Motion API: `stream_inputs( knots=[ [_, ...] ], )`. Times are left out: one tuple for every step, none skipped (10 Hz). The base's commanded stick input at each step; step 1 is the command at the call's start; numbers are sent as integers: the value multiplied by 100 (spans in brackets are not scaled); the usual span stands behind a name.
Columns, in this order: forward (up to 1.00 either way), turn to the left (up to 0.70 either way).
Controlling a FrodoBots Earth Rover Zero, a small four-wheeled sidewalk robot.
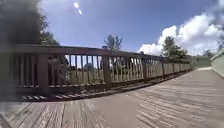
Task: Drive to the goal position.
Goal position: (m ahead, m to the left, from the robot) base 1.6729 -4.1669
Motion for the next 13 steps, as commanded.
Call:
stream_inputs(
  knots=[
    [0, -70],
    [0, -70],
    [0, -70],
    [0, -70],
    [0, -70],
    [0, -70],
    [0, -70],
    [0, -70],
    [0, -70],
    [0, -70],
    [0, -70],
    [0, -70],
    [0, -70]
  ],
)
